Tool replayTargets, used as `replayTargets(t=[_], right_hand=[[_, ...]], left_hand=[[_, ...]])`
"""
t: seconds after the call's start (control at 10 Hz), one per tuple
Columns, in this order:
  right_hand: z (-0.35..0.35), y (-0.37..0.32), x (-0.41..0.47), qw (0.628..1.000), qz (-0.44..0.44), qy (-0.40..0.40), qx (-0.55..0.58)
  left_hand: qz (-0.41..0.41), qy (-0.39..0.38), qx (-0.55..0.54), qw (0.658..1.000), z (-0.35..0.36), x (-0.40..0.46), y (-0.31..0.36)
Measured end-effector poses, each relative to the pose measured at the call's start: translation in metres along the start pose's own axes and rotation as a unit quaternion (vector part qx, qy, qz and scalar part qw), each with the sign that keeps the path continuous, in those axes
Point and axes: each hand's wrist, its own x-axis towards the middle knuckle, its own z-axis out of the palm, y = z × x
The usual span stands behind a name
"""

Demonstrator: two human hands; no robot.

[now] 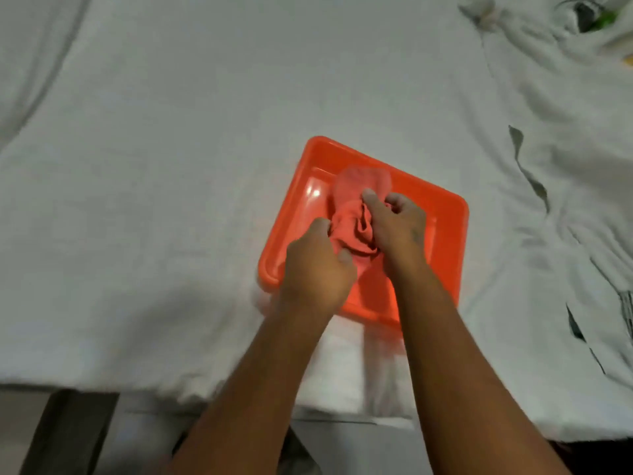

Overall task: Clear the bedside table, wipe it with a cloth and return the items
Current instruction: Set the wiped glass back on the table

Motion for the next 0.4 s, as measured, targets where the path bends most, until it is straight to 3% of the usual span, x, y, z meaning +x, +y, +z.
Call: replayTargets(t=[0.1,0.3,0.4], right_hand=[[0.005,0.032,0.008,0.995,-0.050,0.027,-0.087],[0.013,0.030,0.003,0.980,-0.077,0.033,-0.182],[0.016,0.017,-0.010,0.964,-0.098,0.059,-0.239]], left_hand=[[-0.024,-0.051,0.074,0.996,0.020,0.013,0.003],[-0.028,-0.081,0.130,0.988,0.015,0.013,0.014],[0.036,-0.023,0.120,0.992,-0.010,0.006,0.012]])
